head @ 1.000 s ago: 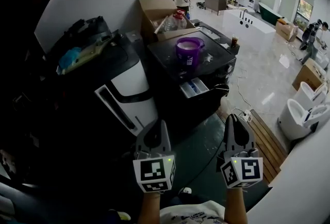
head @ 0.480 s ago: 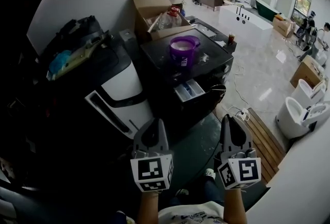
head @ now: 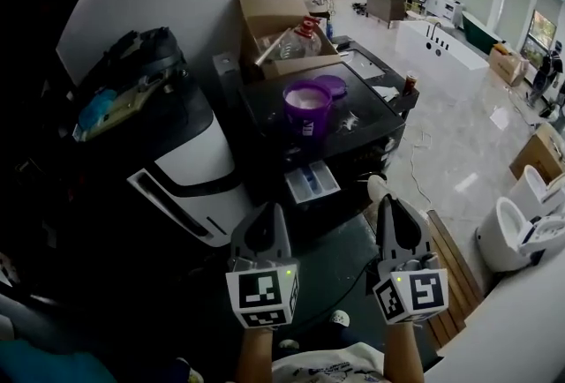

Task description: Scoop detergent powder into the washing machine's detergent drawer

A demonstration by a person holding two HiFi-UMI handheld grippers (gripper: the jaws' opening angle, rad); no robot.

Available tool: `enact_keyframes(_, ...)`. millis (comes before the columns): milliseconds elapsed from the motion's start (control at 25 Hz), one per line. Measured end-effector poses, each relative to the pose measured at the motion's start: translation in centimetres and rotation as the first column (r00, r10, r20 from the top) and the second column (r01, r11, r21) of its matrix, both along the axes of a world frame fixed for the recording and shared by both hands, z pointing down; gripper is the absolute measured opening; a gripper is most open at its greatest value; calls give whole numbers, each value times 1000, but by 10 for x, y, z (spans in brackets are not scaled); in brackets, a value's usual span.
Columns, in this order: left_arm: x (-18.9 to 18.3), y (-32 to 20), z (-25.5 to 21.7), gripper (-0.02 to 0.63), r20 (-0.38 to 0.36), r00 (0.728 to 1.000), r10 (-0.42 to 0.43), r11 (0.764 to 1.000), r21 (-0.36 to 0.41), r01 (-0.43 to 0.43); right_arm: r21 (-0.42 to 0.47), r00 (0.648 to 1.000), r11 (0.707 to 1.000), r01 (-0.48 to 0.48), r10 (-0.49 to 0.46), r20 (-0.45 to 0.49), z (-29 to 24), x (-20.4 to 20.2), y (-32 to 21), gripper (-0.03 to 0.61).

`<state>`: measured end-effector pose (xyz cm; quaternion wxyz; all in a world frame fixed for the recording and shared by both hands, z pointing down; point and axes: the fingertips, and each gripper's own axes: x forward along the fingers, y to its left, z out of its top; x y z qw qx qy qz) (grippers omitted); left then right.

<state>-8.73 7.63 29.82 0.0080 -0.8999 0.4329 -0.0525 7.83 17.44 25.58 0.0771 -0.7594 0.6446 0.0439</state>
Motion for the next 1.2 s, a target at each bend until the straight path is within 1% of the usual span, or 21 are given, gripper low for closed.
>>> enact_keyframes(240,45,-6,6,2,11,997,-80,997,-12,80,5,997,997,71,-71,8,-1,58,-18,20)
enact_keyframes(480,75,-6,12,2,31,991,-130,991,-16,131,13,993,994,112,-112,37,5,97,-25,20)
enact_keyframes(600,84,-8,13,2,38,988,-148,989,-16,148,16,991,992,126,-127,50,9,108,-30,20)
enact_keyframes(760,88,-18,16,2,48,985,-166,986,-21,167,31,982,988,152,-154,107,25,118,-40,20)
enact_keyframes(880,90,-30,20,2,51,983,-175,984,-29,177,6,985,988,153,-153,79,16,119,-54,20)
enact_keyframes(1000,95,-46,21,2,49,982,-181,983,-33,182,10,981,986,169,-169,91,21,122,-69,20)
enact_keyframes(1200,105,-84,21,2,39,983,-178,983,-31,179,3,982,983,181,-181,48,14,125,-107,20)
